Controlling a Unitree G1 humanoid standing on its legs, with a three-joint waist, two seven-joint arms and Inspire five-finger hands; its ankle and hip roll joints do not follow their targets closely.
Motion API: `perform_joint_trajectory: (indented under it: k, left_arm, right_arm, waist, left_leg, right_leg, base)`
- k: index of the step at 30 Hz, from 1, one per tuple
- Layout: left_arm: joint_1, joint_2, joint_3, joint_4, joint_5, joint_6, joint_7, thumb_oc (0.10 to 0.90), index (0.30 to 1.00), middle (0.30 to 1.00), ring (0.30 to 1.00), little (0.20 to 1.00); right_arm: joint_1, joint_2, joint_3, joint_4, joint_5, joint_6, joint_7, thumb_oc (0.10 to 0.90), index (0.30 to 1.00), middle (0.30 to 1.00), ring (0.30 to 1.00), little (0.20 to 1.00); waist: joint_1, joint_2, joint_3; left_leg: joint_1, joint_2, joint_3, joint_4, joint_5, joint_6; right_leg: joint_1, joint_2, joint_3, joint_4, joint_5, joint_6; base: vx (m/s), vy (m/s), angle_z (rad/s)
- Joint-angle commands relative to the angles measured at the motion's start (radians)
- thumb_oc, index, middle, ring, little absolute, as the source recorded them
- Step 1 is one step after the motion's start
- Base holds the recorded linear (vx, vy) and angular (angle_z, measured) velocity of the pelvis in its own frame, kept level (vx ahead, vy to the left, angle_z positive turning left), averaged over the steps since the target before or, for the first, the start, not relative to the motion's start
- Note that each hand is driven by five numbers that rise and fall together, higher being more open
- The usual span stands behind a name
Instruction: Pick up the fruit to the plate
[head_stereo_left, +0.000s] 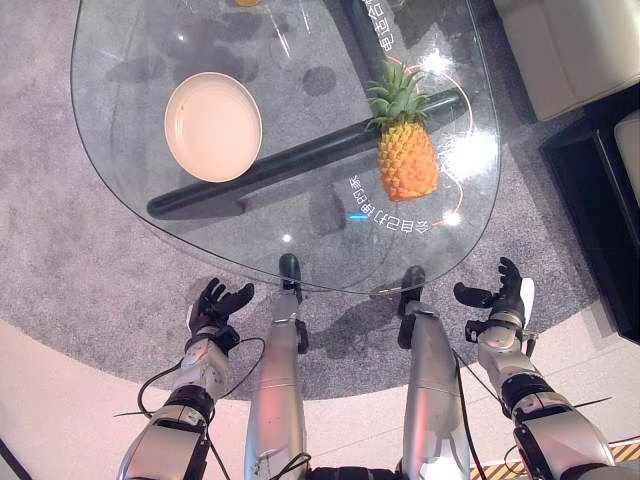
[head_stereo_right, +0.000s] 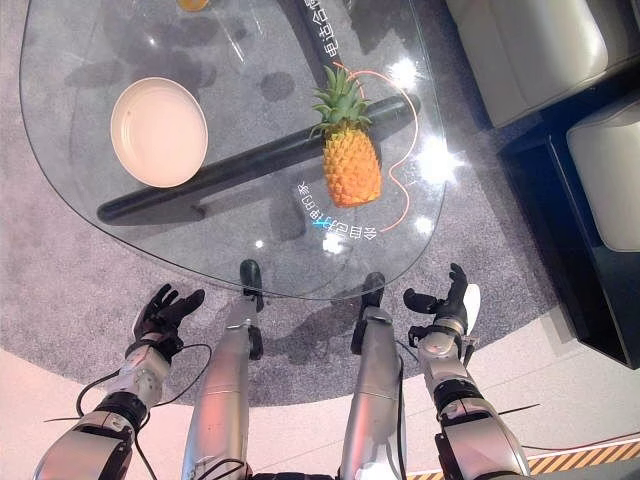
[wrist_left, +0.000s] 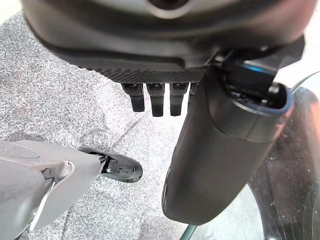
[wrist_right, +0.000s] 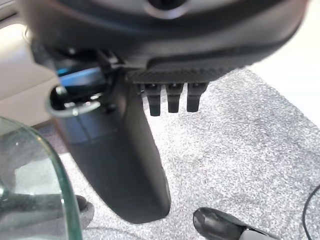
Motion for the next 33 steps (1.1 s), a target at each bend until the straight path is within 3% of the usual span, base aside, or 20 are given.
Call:
perform_joint_trajectory:
  k: [1,8,10,13,15,18,22,26,33]
  left_arm:
    - [0.037,0.066,-0.014,0.025,0.011,-0.039,-0.018,0.8,0.9,0.9,0.9,0.9]
    - [0.047,0.094,-0.017,0.037,0.007,-0.039,-0.052,0.8,0.9,0.9,0.9,0.9]
    - [0.052,0.099,-0.023,0.041,0.009,-0.044,-0.058,0.8,0.9,0.9,0.9,0.9]
    - [0.067,0.099,-0.03,0.018,0.002,-0.043,-0.046,0.8,0.9,0.9,0.9,0.9]
    - [0.076,0.09,-0.03,-0.011,-0.001,-0.038,-0.024,0.8,0.9,0.9,0.9,0.9]
    - [0.075,0.083,-0.029,-0.02,-0.005,-0.032,-0.016,0.8,0.9,0.9,0.9,0.9]
    - [0.071,0.073,-0.024,-0.008,-0.005,-0.043,-0.029,0.8,0.9,0.9,0.9,0.9]
    - [0.082,0.049,-0.013,-0.026,0.006,-0.05,-0.022,0.8,0.9,0.9,0.9,0.9]
    - [0.104,0.024,-0.003,-0.036,0.032,-0.06,-0.035,0.8,0.9,0.9,0.9,0.9]
  right_arm:
    - [0.032,-0.122,-0.03,0.004,0.033,-0.017,-0.093,0.8,0.9,0.9,0.9,0.9]
    - [-0.003,-0.22,-0.14,-0.01,0.161,-0.082,-0.195,0.8,0.9,0.9,0.9,0.9]
    - [-0.02,-0.259,-0.192,-0.036,0.193,-0.138,-0.293,0.8,0.9,0.9,0.9,0.9]
    - [-0.022,-0.274,-0.213,-0.164,0.176,-0.183,-0.424,0.8,0.9,0.9,0.9,0.9]
    - [-0.02,-0.272,-0.209,-0.36,0.113,-0.145,-0.539,0.8,0.9,0.9,0.9,0.9]
    - [-0.039,-0.275,-0.217,-0.508,0.026,-0.171,-0.598,0.8,0.9,0.9,0.9,0.9]
    - [-0.066,-0.274,-0.192,-0.702,-0.097,-0.174,-0.567,0.8,0.9,0.9,0.9,0.9]
    - [-0.069,-0.263,-0.131,-0.933,-0.352,-0.057,-0.546,0.8,0.9,0.9,0.9,0.9]
    - [-0.098,-0.262,-0.042,-1.065,-0.477,-0.055,-0.404,0.8,0.9,0.9,0.9,0.9]
  waist:
    - [0.003,-0.017,-0.019]
    - [0.009,-0.024,-0.019]
    - [0.008,-0.024,-0.019]
    - [0.004,-0.025,-0.019]
    - [-0.005,-0.027,-0.019]
    - [-0.011,-0.023,-0.019]
    - [-0.014,-0.017,-0.019]
    - [-0.02,-0.014,-0.019]
    - [-0.017,-0.006,-0.019]
  left_leg:
    - [-0.051,-0.017,-0.017,0.181,-0.133,0.009]
    - [-0.03,-0.012,-0.012,0.16,-0.132,0.01]
    - [-0.024,-0.013,-0.01,0.154,-0.133,0.012]
    - [-0.021,-0.017,-0.01,0.145,-0.132,0.013]
    - [-0.02,-0.019,-0.007,0.131,-0.126,0.014]
    - [-0.018,-0.022,-0.006,0.118,-0.123,0.017]
    - [-0.023,-0.027,-0.005,0.109,-0.118,0.019]
    - [-0.027,-0.033,-0.003,0.101,-0.111,0.022]
    - [-0.024,-0.039,0.003,0.098,-0.107,0.021]
  right_leg:
    - [-0.003,-0.021,-0.073,-0.079,0.09,0.006]
    - [0.021,-0.024,-0.087,-0.094,0.097,0.013]
    - [0.025,-0.023,-0.088,-0.096,0.099,0.016]
    - [0.026,-0.022,-0.092,-0.103,0.104,0.018]
    - [0.023,-0.021,-0.092,-0.113,0.109,0.019]
    - [0.021,-0.022,-0.089,-0.121,0.109,0.02]
    - [0.011,-0.028,-0.089,-0.124,0.107,0.022]
    - [0.005,-0.029,-0.086,-0.13,0.106,0.022]
    - [0.01,-0.031,-0.086,-0.136,0.099,0.019]
  base:
    - [0.0,0.0,0.0]
    - [0.0,-0.029,0.01]
    - [0.0,-0.018,0.07]
    - [-0.01,0.002,0.04]
    - [-0.02,0.045,0.0]
    - [-0.01,0.062,-0.02]
    - [-0.02,0.042,0.01]
    - [-0.01,0.045,0.0]
    - [0.0,0.011,0.02]
